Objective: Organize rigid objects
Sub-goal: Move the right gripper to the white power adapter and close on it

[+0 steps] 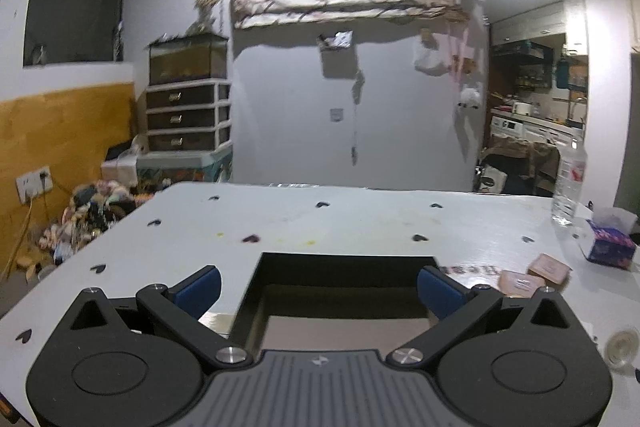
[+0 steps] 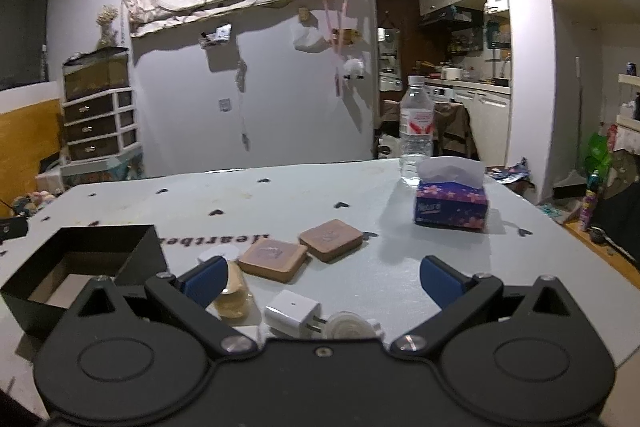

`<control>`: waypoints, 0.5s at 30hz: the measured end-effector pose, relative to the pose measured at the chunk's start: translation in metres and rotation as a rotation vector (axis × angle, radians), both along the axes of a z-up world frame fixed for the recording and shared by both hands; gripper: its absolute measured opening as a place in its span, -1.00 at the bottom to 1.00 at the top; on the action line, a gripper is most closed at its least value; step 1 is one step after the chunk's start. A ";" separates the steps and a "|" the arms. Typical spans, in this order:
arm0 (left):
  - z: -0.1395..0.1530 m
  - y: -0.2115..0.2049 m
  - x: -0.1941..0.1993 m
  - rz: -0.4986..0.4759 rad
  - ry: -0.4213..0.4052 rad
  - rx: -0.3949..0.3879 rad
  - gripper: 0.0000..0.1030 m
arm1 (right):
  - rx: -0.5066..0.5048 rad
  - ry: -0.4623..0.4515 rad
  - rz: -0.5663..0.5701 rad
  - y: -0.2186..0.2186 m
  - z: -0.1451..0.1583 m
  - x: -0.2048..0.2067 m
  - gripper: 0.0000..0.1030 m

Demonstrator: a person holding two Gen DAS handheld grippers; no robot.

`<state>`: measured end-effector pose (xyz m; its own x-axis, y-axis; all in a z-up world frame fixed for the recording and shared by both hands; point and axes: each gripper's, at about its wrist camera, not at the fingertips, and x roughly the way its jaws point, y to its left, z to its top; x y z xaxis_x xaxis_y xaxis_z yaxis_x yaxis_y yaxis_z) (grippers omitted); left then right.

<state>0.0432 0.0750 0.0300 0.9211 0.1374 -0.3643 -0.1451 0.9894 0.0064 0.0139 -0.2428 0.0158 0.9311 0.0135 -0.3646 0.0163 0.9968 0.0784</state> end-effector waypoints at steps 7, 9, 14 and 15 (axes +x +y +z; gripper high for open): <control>-0.008 0.048 0.039 0.072 0.107 -0.062 1.00 | -0.001 0.034 0.071 0.010 -0.008 0.009 1.00; -0.013 0.059 0.047 0.079 0.141 -0.078 1.00 | 0.013 0.055 0.095 0.013 -0.011 0.011 1.00; -0.027 0.077 0.055 0.071 0.207 -0.133 0.74 | 0.060 0.119 0.183 0.017 -0.019 0.019 1.00; -0.030 0.078 0.055 0.062 0.224 -0.140 0.69 | 0.070 0.130 0.203 0.018 -0.021 0.020 1.00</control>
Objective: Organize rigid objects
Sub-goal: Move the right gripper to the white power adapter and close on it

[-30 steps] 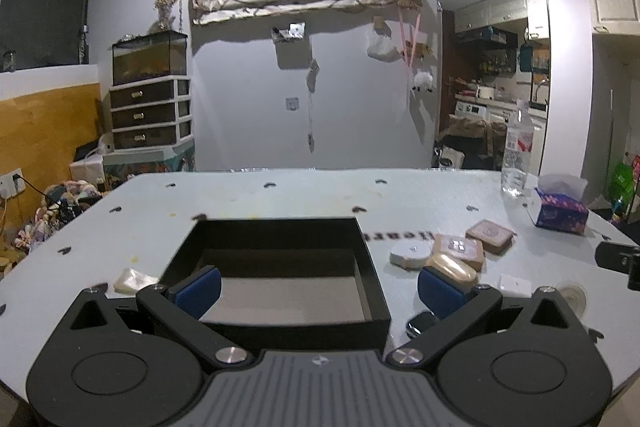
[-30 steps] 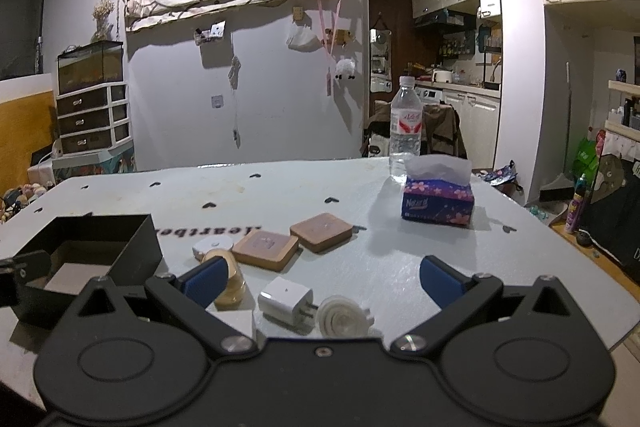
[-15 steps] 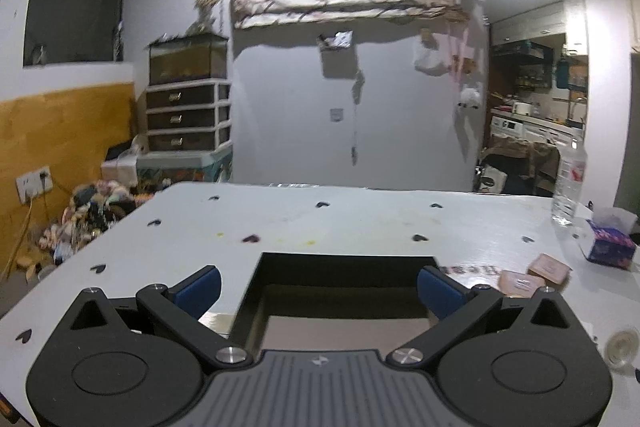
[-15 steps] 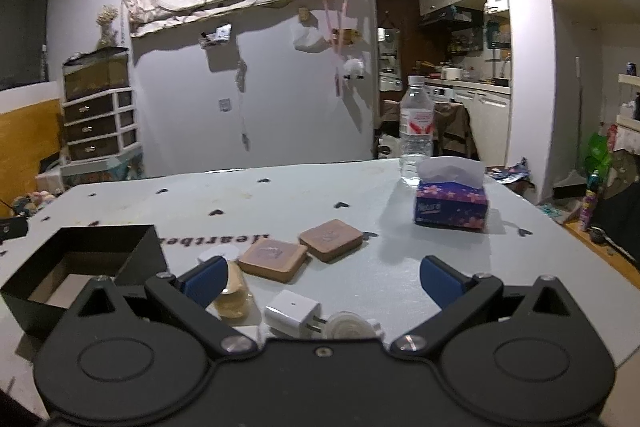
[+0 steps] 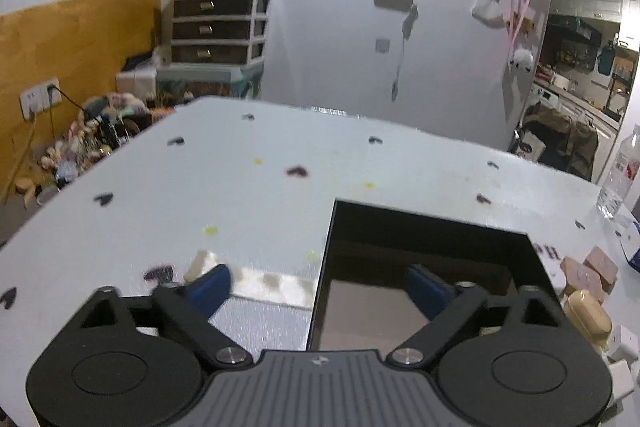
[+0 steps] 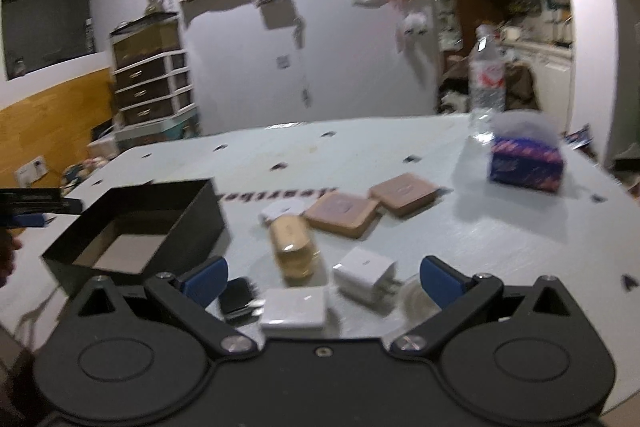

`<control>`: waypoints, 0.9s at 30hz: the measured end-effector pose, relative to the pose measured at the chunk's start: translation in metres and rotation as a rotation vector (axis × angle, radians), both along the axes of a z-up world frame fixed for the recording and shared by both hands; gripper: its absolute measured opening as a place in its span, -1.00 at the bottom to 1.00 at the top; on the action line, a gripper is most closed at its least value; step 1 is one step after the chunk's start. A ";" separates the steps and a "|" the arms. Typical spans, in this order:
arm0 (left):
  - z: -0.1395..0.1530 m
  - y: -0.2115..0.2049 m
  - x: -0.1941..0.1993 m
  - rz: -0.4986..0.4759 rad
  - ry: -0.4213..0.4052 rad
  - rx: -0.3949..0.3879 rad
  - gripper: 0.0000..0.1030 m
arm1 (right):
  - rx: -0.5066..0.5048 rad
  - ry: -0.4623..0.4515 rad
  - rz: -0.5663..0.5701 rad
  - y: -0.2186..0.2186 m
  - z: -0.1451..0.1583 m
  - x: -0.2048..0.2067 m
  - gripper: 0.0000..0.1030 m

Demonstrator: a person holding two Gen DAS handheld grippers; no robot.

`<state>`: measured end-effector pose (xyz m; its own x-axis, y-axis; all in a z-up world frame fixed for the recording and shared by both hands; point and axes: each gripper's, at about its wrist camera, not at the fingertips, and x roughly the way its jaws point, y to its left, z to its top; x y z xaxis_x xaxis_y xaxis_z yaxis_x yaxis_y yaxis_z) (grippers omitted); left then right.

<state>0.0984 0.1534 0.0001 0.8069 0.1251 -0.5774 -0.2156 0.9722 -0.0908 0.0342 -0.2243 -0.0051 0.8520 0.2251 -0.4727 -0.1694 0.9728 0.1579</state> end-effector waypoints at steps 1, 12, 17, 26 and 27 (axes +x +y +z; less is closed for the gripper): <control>-0.002 0.001 0.001 -0.008 0.010 -0.006 0.60 | 0.003 0.008 0.015 0.002 -0.001 0.001 1.00; -0.020 -0.001 0.006 -0.059 0.077 0.006 -0.79 | 0.043 0.125 0.102 0.013 -0.027 0.021 0.95; -0.020 0.003 0.004 -0.056 0.072 0.005 -0.94 | 0.020 0.153 0.096 0.019 -0.040 0.034 0.62; -0.021 -0.003 0.002 -0.073 0.063 0.067 -0.95 | -0.003 0.204 0.076 0.027 -0.052 0.050 0.31; -0.022 -0.004 0.002 -0.073 0.061 0.072 -0.95 | -0.007 0.206 0.074 0.028 -0.052 0.051 0.28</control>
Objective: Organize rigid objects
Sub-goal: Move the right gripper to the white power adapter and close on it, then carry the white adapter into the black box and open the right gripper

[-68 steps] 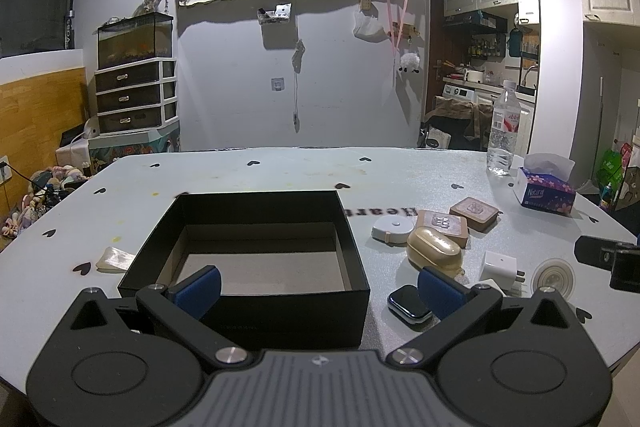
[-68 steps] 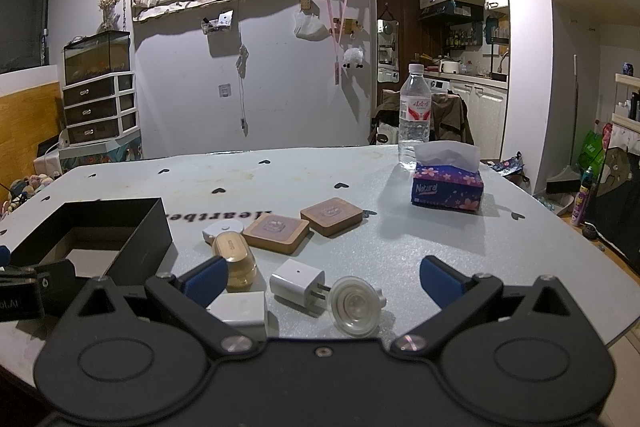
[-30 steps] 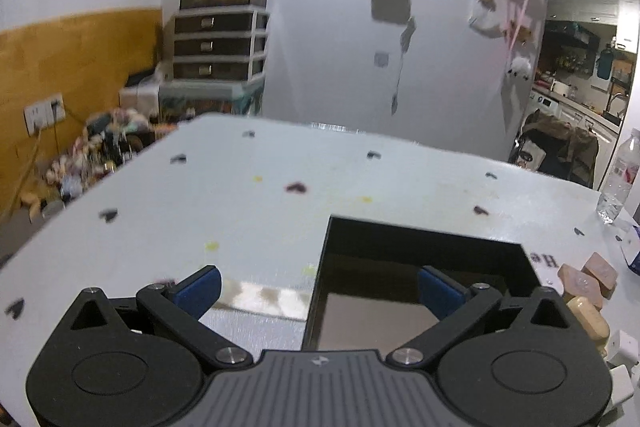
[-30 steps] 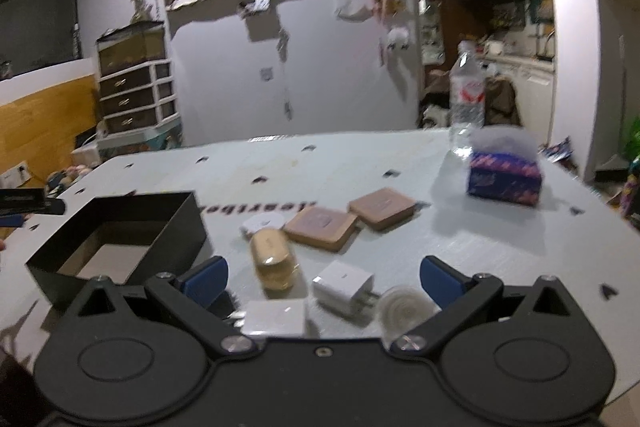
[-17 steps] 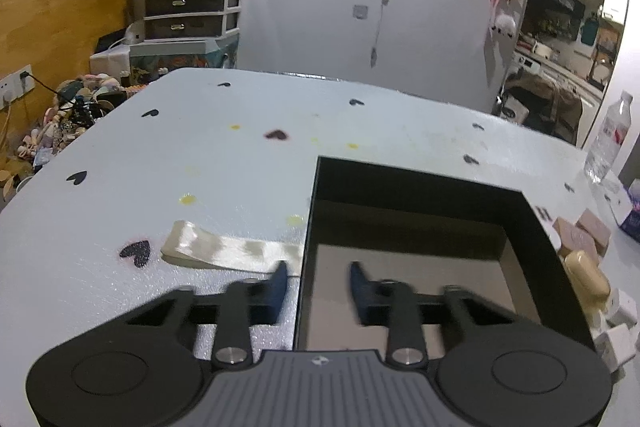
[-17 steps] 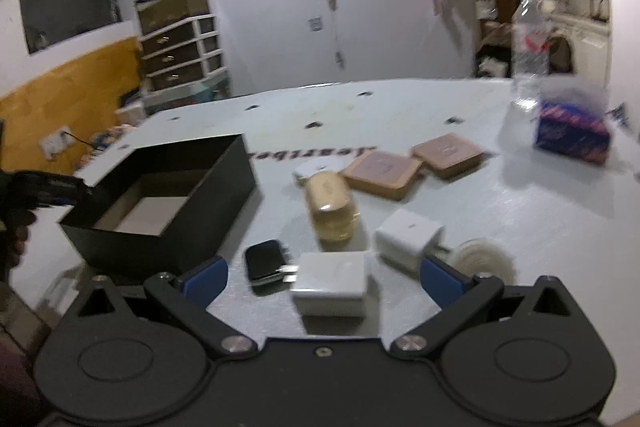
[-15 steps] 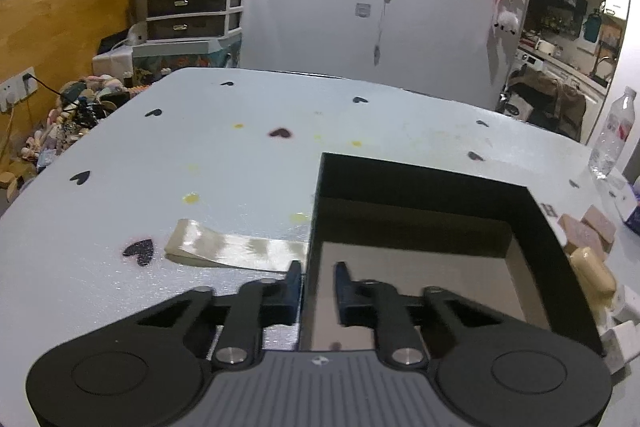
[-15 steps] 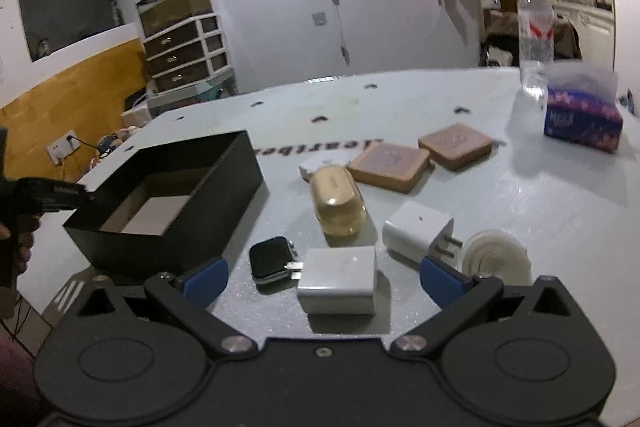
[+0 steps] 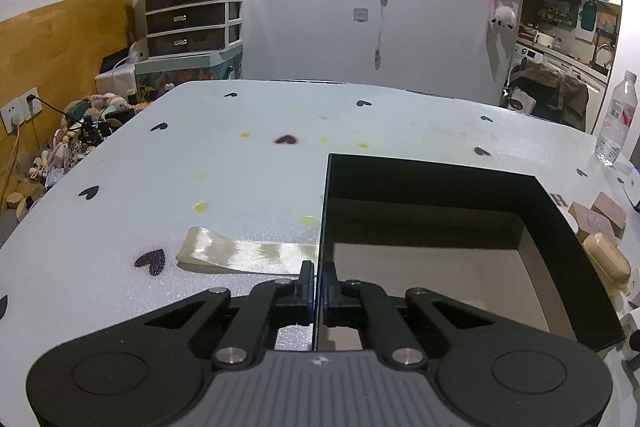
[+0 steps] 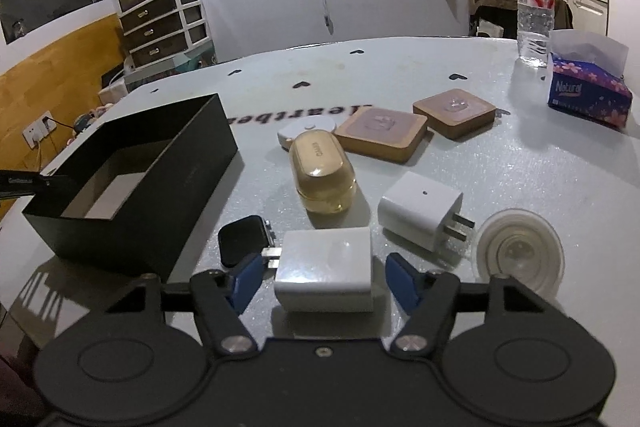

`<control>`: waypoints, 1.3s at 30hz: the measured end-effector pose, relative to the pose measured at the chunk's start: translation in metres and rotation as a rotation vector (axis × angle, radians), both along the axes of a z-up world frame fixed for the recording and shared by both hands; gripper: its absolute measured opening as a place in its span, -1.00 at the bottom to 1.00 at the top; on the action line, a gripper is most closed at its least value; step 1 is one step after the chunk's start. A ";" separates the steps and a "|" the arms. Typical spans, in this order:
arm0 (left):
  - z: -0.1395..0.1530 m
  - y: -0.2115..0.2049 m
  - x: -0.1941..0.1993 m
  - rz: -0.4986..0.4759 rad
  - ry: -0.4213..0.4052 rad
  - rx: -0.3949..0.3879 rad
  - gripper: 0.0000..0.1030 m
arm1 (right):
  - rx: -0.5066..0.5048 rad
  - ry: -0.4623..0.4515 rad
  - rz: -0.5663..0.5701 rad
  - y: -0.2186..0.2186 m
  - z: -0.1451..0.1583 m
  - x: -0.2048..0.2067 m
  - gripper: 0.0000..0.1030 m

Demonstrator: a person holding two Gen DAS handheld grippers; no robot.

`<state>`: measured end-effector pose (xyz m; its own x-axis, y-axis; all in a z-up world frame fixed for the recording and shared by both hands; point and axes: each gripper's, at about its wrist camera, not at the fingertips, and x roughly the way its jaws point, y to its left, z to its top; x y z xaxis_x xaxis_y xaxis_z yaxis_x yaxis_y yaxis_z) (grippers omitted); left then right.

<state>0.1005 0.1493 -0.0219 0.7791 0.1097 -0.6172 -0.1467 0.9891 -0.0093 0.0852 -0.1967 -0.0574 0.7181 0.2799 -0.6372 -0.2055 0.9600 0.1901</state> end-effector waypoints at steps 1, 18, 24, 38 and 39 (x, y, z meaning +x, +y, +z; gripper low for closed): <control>0.000 0.000 0.000 -0.001 -0.002 0.005 -0.95 | -0.003 0.002 0.000 0.000 -0.001 0.001 0.22; -0.002 -0.006 -0.004 -0.025 -0.020 0.049 -0.97 | -0.037 -0.039 0.022 0.005 0.016 -0.010 0.03; -0.001 -0.004 -0.004 -0.014 -0.024 0.027 -0.97 | -0.003 -0.093 0.053 0.012 0.048 0.000 0.03; -0.003 -0.004 -0.003 0.005 -0.039 0.010 -0.96 | 0.069 -0.010 0.172 0.126 0.085 0.085 0.03; -0.003 -0.004 -0.004 0.006 -0.041 0.008 -0.96 | 0.061 0.006 0.167 0.137 0.081 0.091 0.03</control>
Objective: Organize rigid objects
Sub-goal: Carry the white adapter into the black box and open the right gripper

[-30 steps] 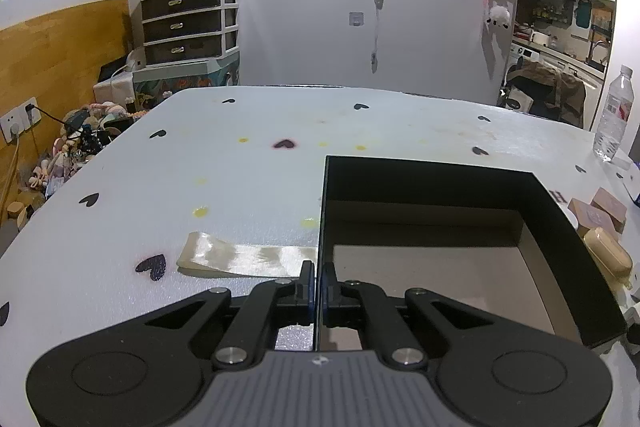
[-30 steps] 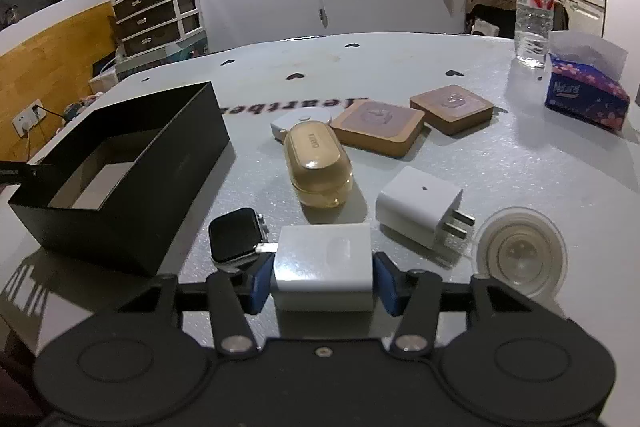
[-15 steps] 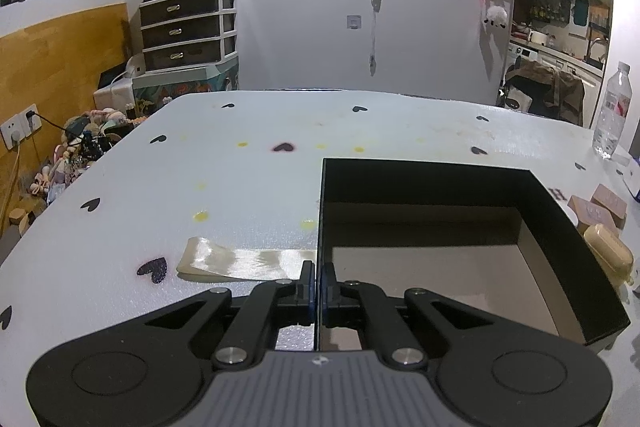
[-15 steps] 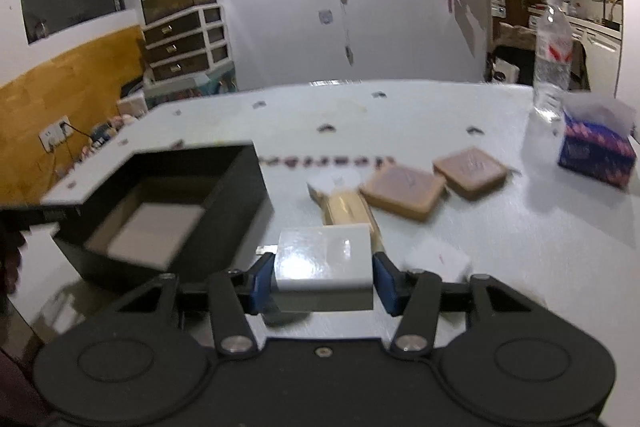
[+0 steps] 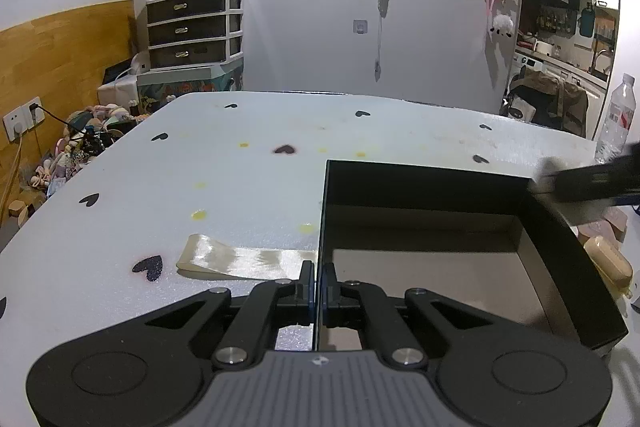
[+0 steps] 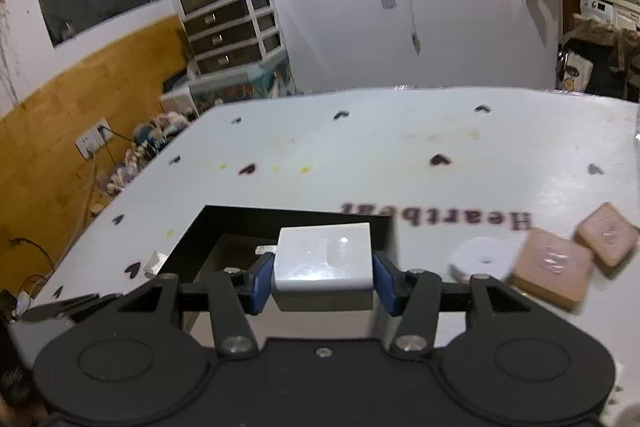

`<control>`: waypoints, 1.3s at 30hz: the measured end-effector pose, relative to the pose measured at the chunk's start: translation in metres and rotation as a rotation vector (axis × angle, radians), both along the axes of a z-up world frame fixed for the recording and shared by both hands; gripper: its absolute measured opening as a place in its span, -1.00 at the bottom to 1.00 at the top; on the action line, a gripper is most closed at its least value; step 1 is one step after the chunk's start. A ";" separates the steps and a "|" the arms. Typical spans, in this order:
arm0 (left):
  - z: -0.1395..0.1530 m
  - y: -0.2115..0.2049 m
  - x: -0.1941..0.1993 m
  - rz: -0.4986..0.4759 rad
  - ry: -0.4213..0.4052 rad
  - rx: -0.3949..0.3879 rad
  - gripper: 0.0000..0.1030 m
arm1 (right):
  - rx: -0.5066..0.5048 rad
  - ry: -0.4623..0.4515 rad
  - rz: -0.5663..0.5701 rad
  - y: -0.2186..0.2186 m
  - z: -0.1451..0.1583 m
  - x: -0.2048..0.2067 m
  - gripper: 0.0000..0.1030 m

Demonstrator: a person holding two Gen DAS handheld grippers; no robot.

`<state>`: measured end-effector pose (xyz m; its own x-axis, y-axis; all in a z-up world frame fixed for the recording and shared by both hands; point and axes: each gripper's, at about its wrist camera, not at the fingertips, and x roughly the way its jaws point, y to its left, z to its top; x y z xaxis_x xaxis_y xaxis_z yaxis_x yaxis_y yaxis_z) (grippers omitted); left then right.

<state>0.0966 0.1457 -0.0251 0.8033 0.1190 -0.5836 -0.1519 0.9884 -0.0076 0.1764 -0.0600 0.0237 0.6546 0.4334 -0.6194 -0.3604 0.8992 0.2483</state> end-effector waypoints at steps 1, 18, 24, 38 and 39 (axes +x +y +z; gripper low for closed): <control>0.000 0.000 0.000 0.001 -0.002 -0.003 -0.96 | -0.005 0.018 -0.007 0.009 -0.004 0.005 0.03; -0.002 0.005 -0.003 -0.012 -0.018 -0.036 -0.96 | -0.144 0.088 -0.194 0.057 -0.041 0.038 0.04; -0.002 0.004 -0.004 -0.012 -0.016 -0.031 -0.96 | -0.139 0.071 -0.209 0.052 -0.036 0.040 0.06; -0.002 0.005 -0.003 -0.011 -0.012 -0.030 -0.96 | -0.124 0.089 -0.148 0.049 -0.026 0.022 0.15; -0.003 0.005 -0.004 -0.010 -0.010 -0.030 -0.96 | -0.125 0.084 -0.140 0.049 -0.023 0.018 0.16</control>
<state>0.0930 0.1504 -0.0279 0.8101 0.0933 -0.5788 -0.1414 0.9892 -0.0385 0.1946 -0.0111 0.0006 0.6465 0.2578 -0.7180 -0.2124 0.9648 0.1552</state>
